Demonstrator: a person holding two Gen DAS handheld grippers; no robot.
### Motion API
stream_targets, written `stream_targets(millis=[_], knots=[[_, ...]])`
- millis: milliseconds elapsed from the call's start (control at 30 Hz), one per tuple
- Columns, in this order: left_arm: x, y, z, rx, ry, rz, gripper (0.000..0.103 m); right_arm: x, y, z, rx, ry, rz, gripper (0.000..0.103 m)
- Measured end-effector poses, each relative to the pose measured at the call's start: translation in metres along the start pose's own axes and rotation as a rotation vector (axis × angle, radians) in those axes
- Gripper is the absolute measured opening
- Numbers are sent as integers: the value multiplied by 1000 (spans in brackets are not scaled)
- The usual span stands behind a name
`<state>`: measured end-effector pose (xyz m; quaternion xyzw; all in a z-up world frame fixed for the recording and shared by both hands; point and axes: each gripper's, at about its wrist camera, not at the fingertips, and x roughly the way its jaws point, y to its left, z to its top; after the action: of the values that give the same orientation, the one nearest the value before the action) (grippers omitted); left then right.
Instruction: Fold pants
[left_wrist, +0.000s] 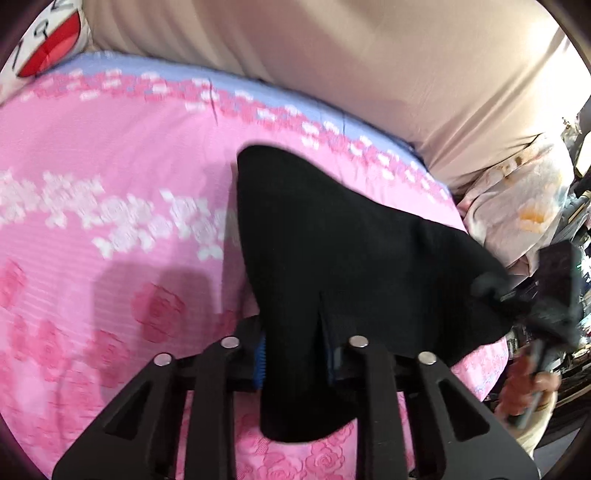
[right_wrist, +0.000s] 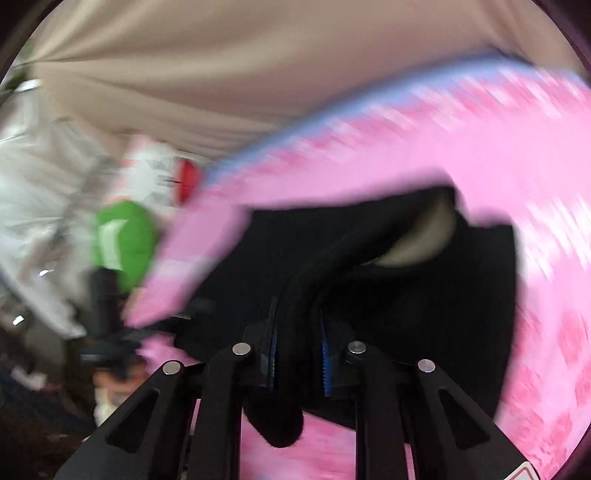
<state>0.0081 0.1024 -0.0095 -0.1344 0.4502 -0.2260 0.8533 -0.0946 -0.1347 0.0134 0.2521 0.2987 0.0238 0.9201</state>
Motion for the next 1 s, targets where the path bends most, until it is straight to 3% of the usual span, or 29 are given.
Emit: stream_targets(millis=[67, 133, 200, 233, 300, 333, 400, 467, 533, 567, 600, 700, 800, 900, 933, 967, 1000], knots=[[-20, -1, 4, 29, -39, 68, 13, -18, 34, 11, -73, -57, 84, 17], [-36, 1, 3, 73, -76, 210, 13, -30, 46, 15, -111, -93, 79, 17], [-34, 11, -2, 73, -50, 292, 15, -25, 28, 5, -99, -85, -4, 17], [-32, 15, -5, 63, -33, 305, 16, -18, 12, -2, -82, -67, -93, 17], [-31, 18, -12, 36, -21, 277, 21, 15, -49, -27, 20, 51, -312, 21], [-31, 18, -12, 24, -17, 250, 28, 18, -73, -38, 90, 45, -269, 21], [-32, 11, -11, 30, -30, 246, 39, 2, -85, -43, 175, -5, -165, 25], [-31, -3, -8, 69, -46, 259, 47, -6, -76, -38, 151, -17, -198, 42], [-26, -18, -5, 100, -54, 233, 55, -2, -68, -35, 108, 1, -220, 47], [-24, -24, -5, 102, -54, 220, 62, 4, -66, -35, 96, 17, -217, 42], [-21, -29, -5, 99, -52, 209, 64, 8, -64, -35, 84, 20, -227, 17], [-13, -41, -4, 101, -33, 189, 68, -2, -57, -31, 61, -7, -218, 15], [-12, -48, -9, 121, -36, 196, 86, -29, -48, -31, 23, -58, -264, 17], [5, -46, -14, 130, -18, 244, 88, -18, -72, -38, 5, 19, -428, 31], [14, -42, -15, 114, 7, 252, 88, -14, -79, -42, 21, 26, -411, 34], [19, -38, -16, 93, 23, 249, 88, -22, -80, -45, 56, -22, -371, 42], [23, -34, -16, 69, 36, 238, 88, -29, -79, -46, 83, -36, -349, 58]])
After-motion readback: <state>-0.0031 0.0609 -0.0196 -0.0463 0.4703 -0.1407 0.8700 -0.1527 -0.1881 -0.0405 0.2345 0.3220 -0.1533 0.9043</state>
